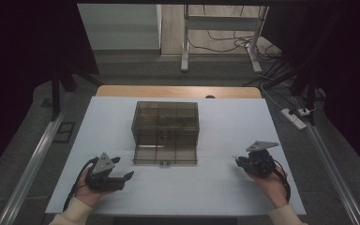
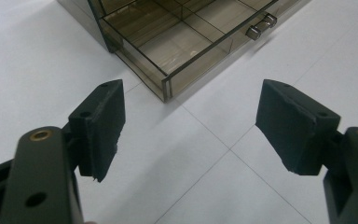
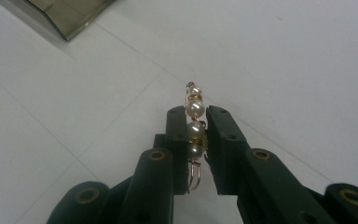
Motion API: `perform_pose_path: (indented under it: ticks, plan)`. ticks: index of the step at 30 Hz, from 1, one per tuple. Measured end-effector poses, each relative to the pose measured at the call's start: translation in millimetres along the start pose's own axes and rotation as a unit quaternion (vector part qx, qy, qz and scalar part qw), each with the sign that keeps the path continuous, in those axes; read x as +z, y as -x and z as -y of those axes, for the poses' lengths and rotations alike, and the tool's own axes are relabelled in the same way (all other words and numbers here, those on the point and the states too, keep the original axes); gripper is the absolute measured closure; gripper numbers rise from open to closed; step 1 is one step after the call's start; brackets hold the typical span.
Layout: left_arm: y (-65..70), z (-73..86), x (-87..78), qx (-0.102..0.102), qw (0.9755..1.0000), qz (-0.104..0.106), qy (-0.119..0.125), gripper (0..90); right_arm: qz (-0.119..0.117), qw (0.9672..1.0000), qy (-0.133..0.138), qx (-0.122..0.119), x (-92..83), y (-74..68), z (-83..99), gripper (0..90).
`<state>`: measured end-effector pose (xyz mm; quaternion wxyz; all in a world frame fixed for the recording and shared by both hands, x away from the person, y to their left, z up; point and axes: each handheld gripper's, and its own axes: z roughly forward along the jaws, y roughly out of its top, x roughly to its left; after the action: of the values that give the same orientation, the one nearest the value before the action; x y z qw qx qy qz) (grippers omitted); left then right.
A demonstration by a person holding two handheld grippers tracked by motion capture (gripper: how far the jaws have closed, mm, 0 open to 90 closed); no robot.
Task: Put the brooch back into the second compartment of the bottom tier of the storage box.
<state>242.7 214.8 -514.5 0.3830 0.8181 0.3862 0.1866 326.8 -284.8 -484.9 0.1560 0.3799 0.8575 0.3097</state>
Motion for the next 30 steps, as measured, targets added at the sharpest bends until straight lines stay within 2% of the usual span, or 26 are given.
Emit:
perform_pose_path:
  ticks: [8, 17, 21, 30]
  plan:
    - [0.4, -0.1, 0.4, 0.0, 1.0, 0.001, 0.0, 25.1, -0.02, 0.9989, 0.041, -0.007, -3.9, -5.4, -4.6, 77.5]
    - [1.0, -0.2, 1.4, 0.001, 1.0, 0.003, -0.001, 25.1, -0.041, 0.9964, 0.073, -0.012, -3.6, -12.0, -11.0, 77.5]
    - [1.0, -0.2, 1.7, 0.002, 1.0, 0.005, -0.001, 25.0, -0.053, 0.9952, 0.08, -0.017, -1.5, -13.7, -13.6, 77.5]
    - [1.1, -0.3, 2.2, 0.002, 1.0, 0.006, -0.001, 25.0, -0.062, 0.9931, 0.097, -0.025, 1.0, -19.9, -19.8, 77.5]
